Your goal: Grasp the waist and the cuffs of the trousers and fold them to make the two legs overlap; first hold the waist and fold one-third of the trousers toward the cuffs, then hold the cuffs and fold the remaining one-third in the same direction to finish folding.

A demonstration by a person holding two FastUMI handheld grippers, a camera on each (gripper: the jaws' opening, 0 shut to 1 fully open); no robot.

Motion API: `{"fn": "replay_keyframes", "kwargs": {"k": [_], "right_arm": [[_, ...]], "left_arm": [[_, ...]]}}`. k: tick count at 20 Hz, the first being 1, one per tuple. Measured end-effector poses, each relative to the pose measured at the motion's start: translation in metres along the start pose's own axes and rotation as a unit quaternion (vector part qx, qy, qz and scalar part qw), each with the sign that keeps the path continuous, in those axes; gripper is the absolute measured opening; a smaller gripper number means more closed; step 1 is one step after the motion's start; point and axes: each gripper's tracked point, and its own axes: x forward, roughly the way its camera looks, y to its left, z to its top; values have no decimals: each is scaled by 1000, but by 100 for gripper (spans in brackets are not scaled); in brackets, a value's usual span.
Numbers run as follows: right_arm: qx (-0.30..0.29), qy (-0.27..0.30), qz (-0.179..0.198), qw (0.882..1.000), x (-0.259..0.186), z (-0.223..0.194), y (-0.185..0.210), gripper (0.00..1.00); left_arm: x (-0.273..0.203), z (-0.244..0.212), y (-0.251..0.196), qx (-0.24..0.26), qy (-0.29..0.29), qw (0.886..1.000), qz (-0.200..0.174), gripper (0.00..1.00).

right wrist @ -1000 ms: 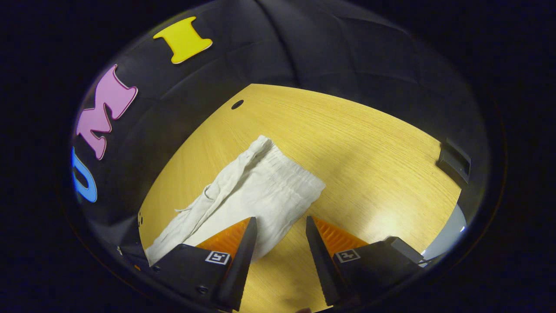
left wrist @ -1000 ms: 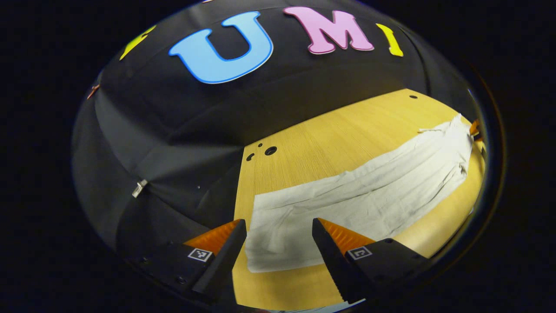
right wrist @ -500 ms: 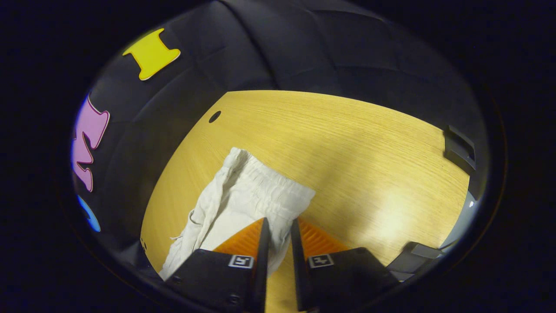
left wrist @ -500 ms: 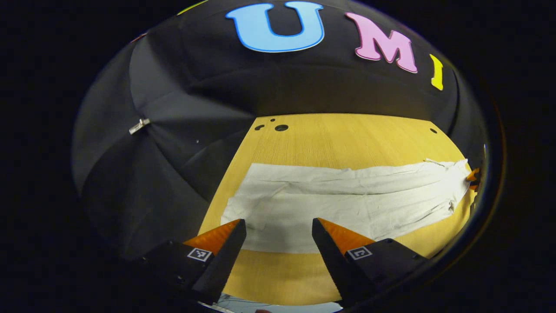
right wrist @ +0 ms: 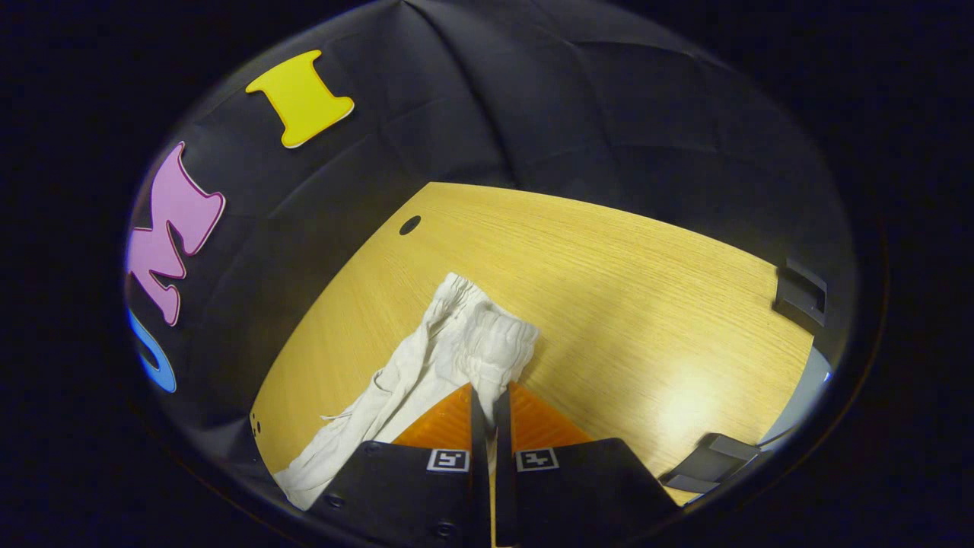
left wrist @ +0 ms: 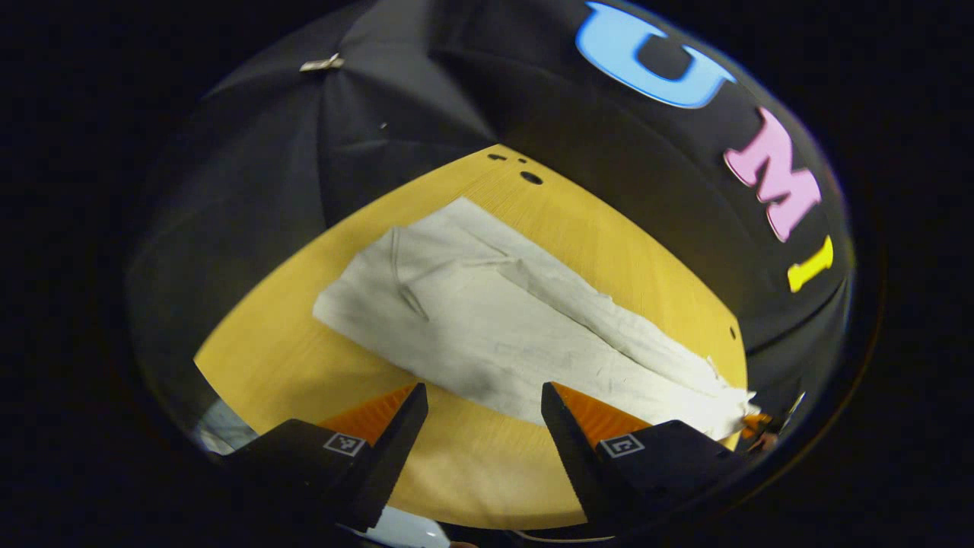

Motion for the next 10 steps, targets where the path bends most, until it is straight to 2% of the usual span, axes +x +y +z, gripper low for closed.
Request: {"fn": "replay_keyframes", "kwargs": {"k": [1, 2, 3, 4, 7, 10], "right_arm": [[-2, -2, 0, 1000, -1, 2, 0, 7], [-6, -2, 1, 1000, -1, 2, 0, 7], [-13, -3, 2, 1000, -2, 3, -1, 7], [-21, -3, 2, 1000, -2, 2, -2, 7], [-34, -3, 5, 999, -3, 3, -1, 7], [-78, -3, 17, 997, -5, 5, -3, 7]], "left_arm": [[3, -3, 3, -28, 3, 1000, -4, 95], [5, -4, 4, -51, 3, 999, -10, 92], [8, -5, 5, -68, 2, 998, -14, 96], [12, -4, 5, -80, 2, 997, -15, 95], [21, 3, 6, -88, -2, 996, -15, 96], [34, 14, -2, -81, -6, 997, -17, 95]]}}
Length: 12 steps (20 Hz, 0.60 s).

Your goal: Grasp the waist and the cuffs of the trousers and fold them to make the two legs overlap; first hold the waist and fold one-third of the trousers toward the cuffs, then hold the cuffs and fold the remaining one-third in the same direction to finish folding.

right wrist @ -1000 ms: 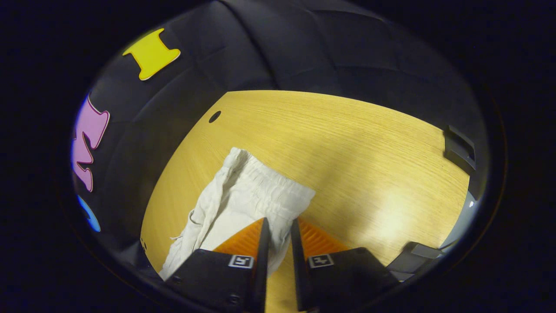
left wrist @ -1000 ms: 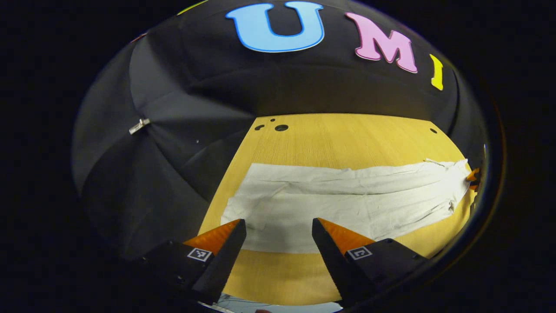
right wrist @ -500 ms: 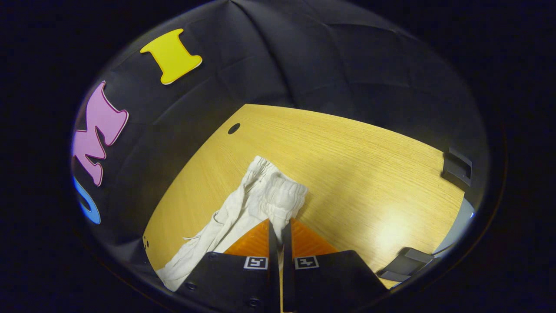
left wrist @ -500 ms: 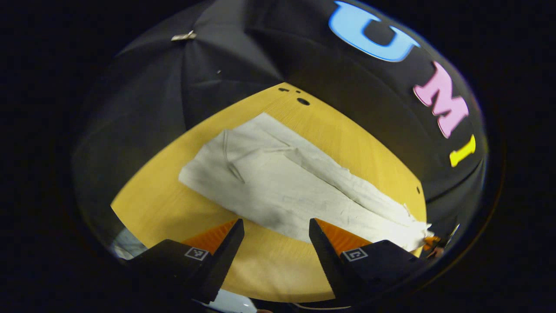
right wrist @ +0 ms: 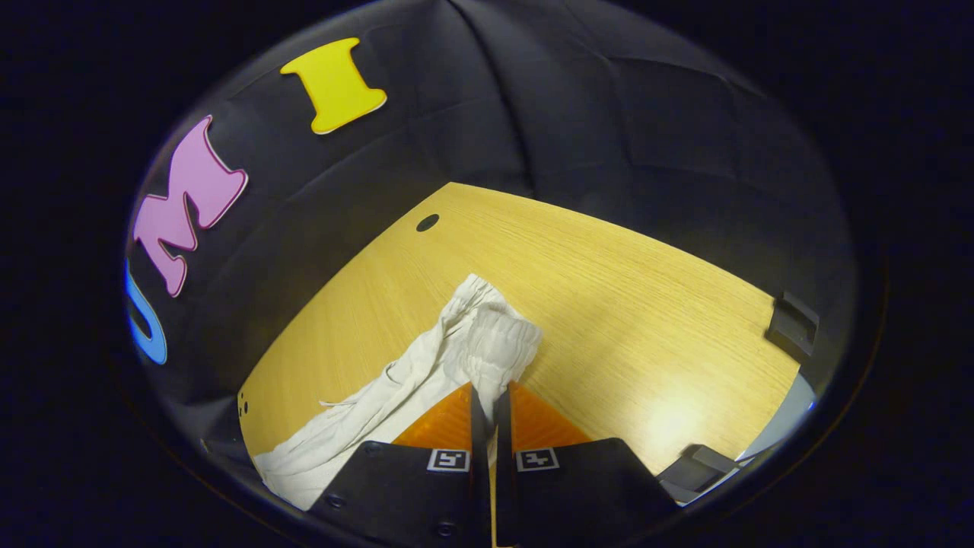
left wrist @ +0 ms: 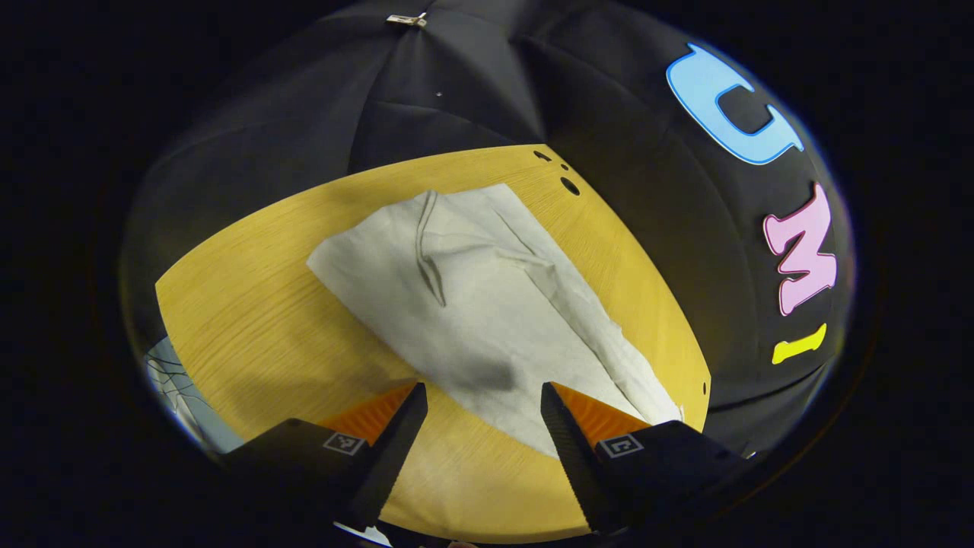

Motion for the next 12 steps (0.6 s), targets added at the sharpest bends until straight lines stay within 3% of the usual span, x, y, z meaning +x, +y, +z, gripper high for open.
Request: {"fn": "replay_keyframes", "kwargs": {"k": [2, 4, 9, 11, 12], "right_arm": [[-21, 0, 8, 1000, 0, 1, -1, 7], [-21, -5, 18, 1000, 0, 3, 1, 7], [-51, -6, 32, 998, 1, 0, 1, 7], [-54, -5, 37, 998, 1, 1, 2, 7], [-56, -5, 39, 998, 1, 1, 2, 7]], "left_arm": [[8, 8, -6, 2, -3, 1000, 1, 91], [16, 15, -12, 1, -7, 1000, 0, 95], [37, 34, -28, -21, -16, 1000, 10, 95], [48, 35, -27, -19, -13, 999, 33, 89], [55, 37, -20, -13, -16, 998, 56, 71]]}}
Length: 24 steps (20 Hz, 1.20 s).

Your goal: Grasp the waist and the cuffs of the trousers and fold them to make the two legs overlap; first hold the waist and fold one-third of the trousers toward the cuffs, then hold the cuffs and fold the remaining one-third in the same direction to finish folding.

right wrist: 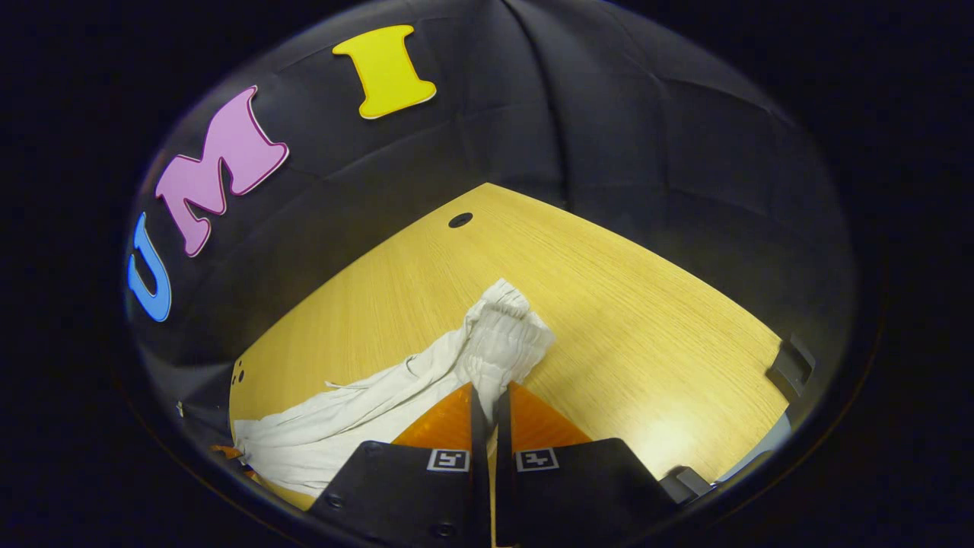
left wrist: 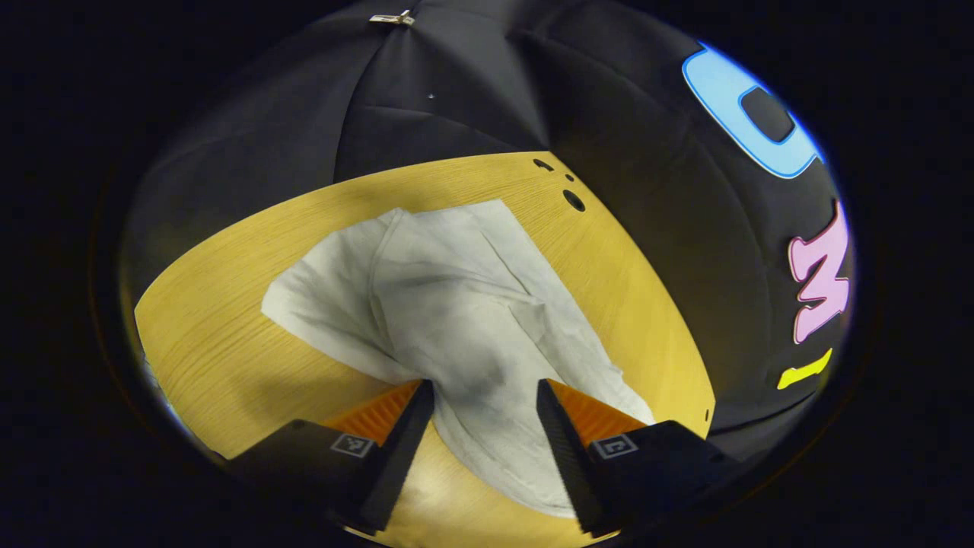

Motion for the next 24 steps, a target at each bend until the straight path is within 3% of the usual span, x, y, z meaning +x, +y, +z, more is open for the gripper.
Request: {"fn": "replay_keyframes", "kwargs": {"k": [1, 3, 5, 12, 17, 24], "right_arm": [[-3, 0, 1, 1000, 0, 0, 0, 7], [-10, -6, 4, 1000, -1, 1, 2, 7], [-16, -15, 10, 1000, -5, 5, 3, 7], [-79, -80, 34, 993, -43, 49, 39, 7], [-144, -123, 100, 977, -78, 70, 127, 7], [-241, -115, 200, 943, -103, 22, 249, 7]], "left_arm": [[8, 2, 5, 6, -2, 1000, 17, 52], [10, 3, -4, -2, -9, 1000, 5, 14], [8, 1, -1, -3, -10, 1000, 3, 8], [4, -11, -8, -4, 7, 1000, -15, 6], [-1, -9, -13, -24, 14, 999, -33, 6], [4, -9, -15, -26, 19, 999, -41, 6]]}}
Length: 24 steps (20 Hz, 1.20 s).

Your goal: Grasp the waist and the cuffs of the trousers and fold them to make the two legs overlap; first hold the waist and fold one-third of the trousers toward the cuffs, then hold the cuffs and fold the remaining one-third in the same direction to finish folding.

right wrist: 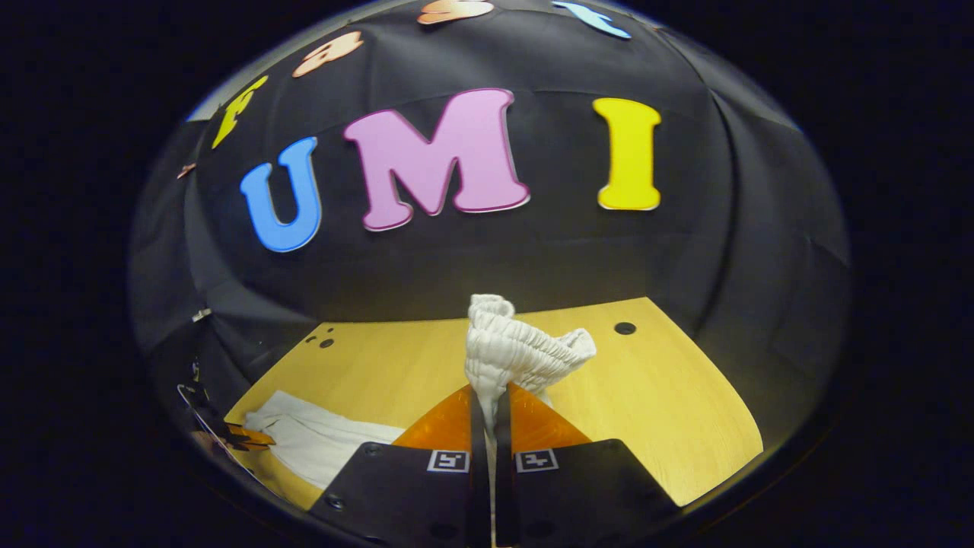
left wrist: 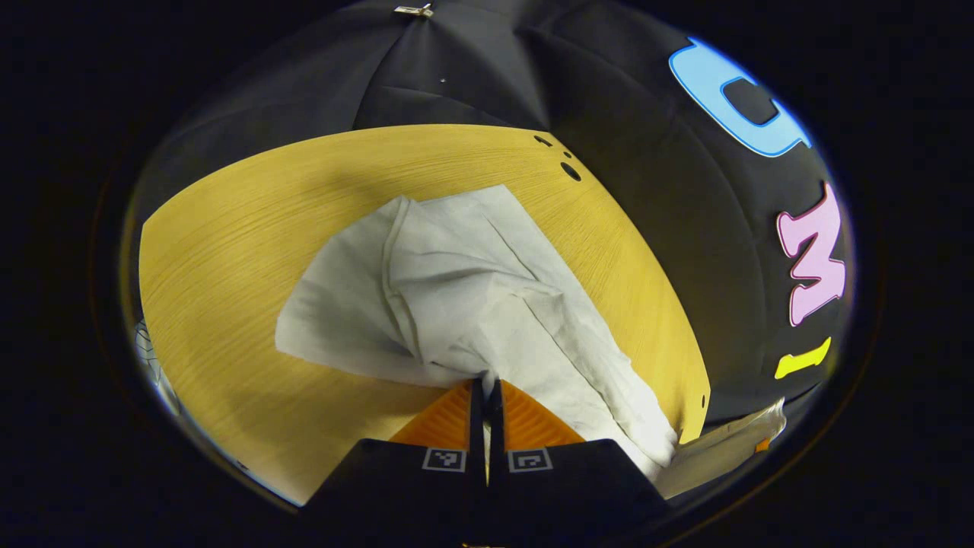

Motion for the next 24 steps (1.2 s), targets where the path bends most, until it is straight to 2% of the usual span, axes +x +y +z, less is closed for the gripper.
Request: {"fn": "replay_keyframes", "kwargs": {"k": [3, 6, 9, 13, 15, 16, 17, 19, 20, 21, 24], "right_arm": [[-47, 27, 53, 997, 12, -24, 54, 7], [-104, 62, 96, 988, 27, -62, 99, 7], [-168, 96, 132, 972, 36, -100, 133, 7], [-227, 158, 183, 943, 41, -160, 165, 8], [-211, 195, 222, 932, 29, -184, 182, 12], [-195, 212, 239, 927, 21, -193, 190, 22], [-166, 233, 262, 922, 14, -202, 201, 28], [-108, 268, 294, 911, 0, -210, 220, 55], [-92, 272, 296, 911, 0, -208, 218, 62], [-84, 268, 287, 916, 2, -203, 211, 65], [-58, 256, 241, 934, 5, -186, 174, 67]], "left_arm": [[0, -1, -1, -4, 0, 1000, -1, 6], [0, 0, -1, 1, 1, 1000, 3, 6], [-1, 0, -1, 0, 1, 1000, 3, 6], [-1, 1, 0, 3, 0, 1000, 4, 6], [-1, 0, 0, 2, 0, 1000, 4, 6], [-1, 1, 0, 2, 0, 1000, 4, 6], [-1, 1, 0, 3, 0, 1000, 3, 6], [-1, 0, 0, 3, -1, 1000, 4, 6], [-1, 1, 0, 3, -1, 1000, 4, 6], [-1, 0, 0, 2, -1, 1000, 3, 6], [-2, 2, 0, -7, -5, 1000, -3, 6]]}}
